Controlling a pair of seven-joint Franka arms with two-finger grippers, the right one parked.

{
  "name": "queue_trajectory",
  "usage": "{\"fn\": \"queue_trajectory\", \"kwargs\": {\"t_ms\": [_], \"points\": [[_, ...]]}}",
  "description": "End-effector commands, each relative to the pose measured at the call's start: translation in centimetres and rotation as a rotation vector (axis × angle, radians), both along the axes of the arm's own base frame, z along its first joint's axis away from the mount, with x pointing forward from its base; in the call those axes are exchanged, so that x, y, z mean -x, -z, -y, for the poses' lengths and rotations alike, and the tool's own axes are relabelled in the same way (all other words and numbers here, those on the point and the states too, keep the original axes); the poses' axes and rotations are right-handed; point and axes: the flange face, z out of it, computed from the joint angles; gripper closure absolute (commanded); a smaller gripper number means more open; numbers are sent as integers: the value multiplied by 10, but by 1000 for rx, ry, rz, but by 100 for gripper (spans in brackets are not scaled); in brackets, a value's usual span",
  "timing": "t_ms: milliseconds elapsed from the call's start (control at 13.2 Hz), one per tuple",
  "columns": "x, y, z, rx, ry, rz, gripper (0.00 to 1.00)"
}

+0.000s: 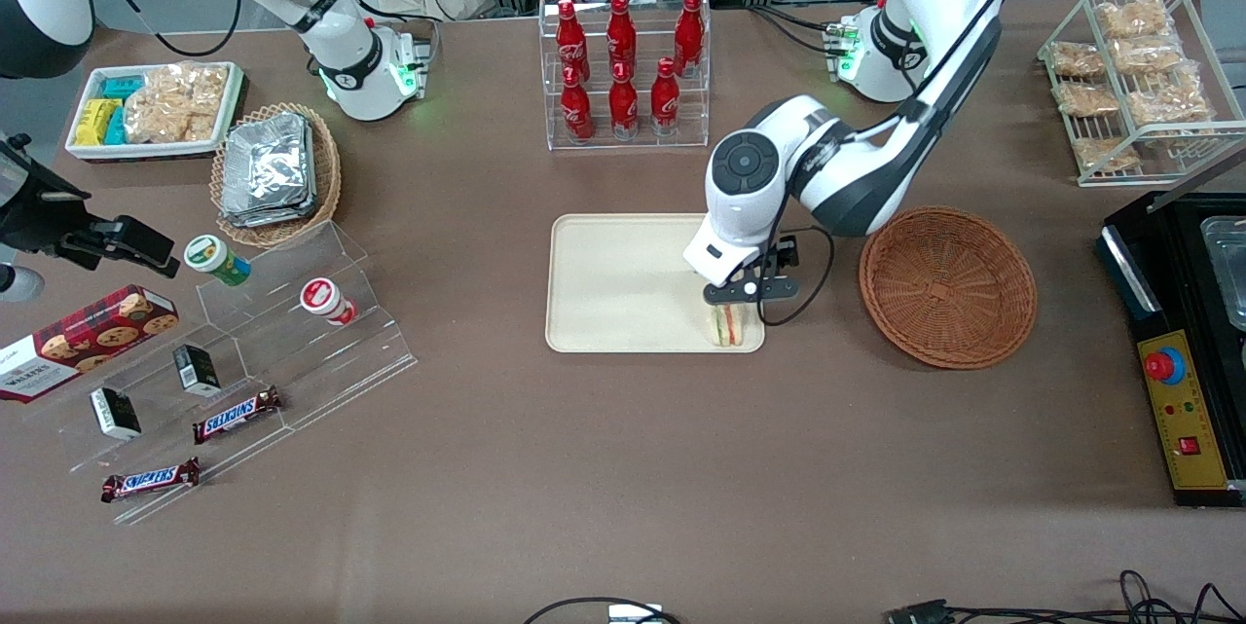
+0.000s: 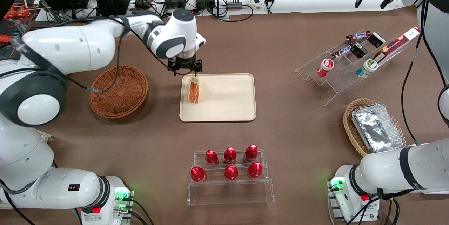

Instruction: Place sandwich from basket to tray

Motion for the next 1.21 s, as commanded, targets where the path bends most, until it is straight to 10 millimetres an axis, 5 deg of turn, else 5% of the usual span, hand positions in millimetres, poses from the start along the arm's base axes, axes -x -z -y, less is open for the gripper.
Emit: {"fn": "queue_trajectory", "kwargs": {"t_ms": [0, 227, 529, 756, 1134], "points": [[5, -65, -10, -36, 9, 28, 0], [-7, -124, -63, -34, 16, 47, 0], [-33, -190, -207, 59, 11, -10, 0], [-33, -215, -278, 86, -75, -2, 0], [-35, -243, -331, 184, -117, 38, 0]]}}
